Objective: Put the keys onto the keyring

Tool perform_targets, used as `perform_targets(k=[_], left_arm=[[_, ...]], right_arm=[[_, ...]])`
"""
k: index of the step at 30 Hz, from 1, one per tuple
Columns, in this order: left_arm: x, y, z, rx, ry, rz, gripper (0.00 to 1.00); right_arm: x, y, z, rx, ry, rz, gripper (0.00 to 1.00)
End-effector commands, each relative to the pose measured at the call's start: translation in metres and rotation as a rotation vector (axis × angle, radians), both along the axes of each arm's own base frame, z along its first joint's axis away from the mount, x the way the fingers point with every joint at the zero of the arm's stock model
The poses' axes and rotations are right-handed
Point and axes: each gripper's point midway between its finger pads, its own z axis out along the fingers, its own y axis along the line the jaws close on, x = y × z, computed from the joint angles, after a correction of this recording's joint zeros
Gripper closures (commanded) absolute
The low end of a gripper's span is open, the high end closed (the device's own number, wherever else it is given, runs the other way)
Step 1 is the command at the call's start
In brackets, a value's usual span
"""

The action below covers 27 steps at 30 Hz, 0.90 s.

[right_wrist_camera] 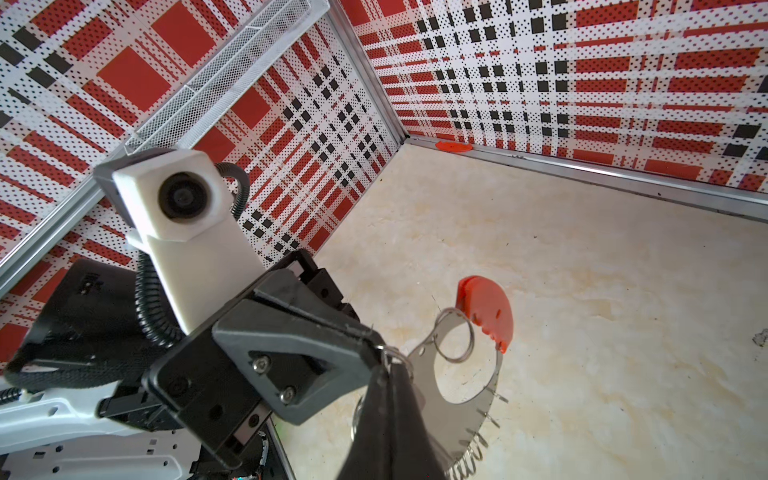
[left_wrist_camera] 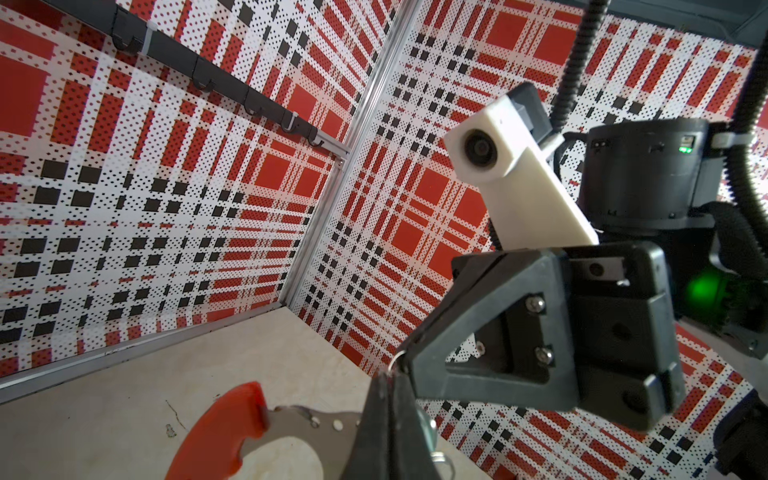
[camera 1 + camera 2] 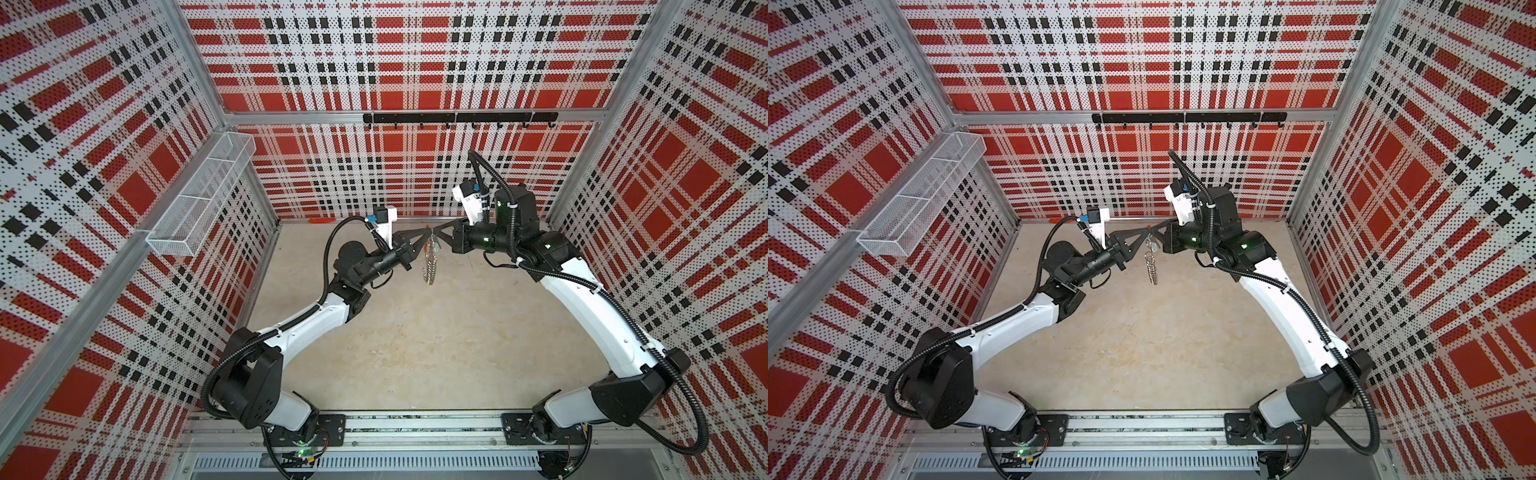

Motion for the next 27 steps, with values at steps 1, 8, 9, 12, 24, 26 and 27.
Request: perform_targets(k=[1, 8, 9, 12, 24, 26, 27], left_arm=[[-0.035, -0.013, 0.025, 0.029, -0.155, -0.147, 1.0], [-0.038, -0.003, 0.035, 0.025, -0.208, -0.147, 1.0], [-0.039, -0.001, 0.037, 0.018, -0.212, -0.148, 1.0], [-0.041, 0.006, 0.041, -0.01, -0.227, -0.151, 1.0], [-0.031, 0.013, 0.036, -0.003, -0.238, -0.135, 1.0], [-0.03, 0.012, 0.034, 0.0, -0.234, -0.137, 1.0], [-0.029, 0.012, 0.034, -0.001, -0.233, -0.136, 1.0]], right_arm=[[0.012, -0.003, -0.007, -0.001, 0.028, -0.025, 1.0], [0.014, -0.006, -0.023, 0.002, 0.072, -0.023, 1.0], [0.013, -0.006, -0.026, 0.006, 0.079, -0.019, 1.0], [0.008, -0.004, -0.032, 0.03, 0.105, 0.006, 1.0], [-0.014, -0.01, -0.041, 0.076, 0.144, 0.053, 1.0], [-0.015, -0.011, -0.036, 0.082, 0.133, 0.057, 1.0], [-0.016, -0.01, -0.034, 0.086, 0.125, 0.063, 1.0]])
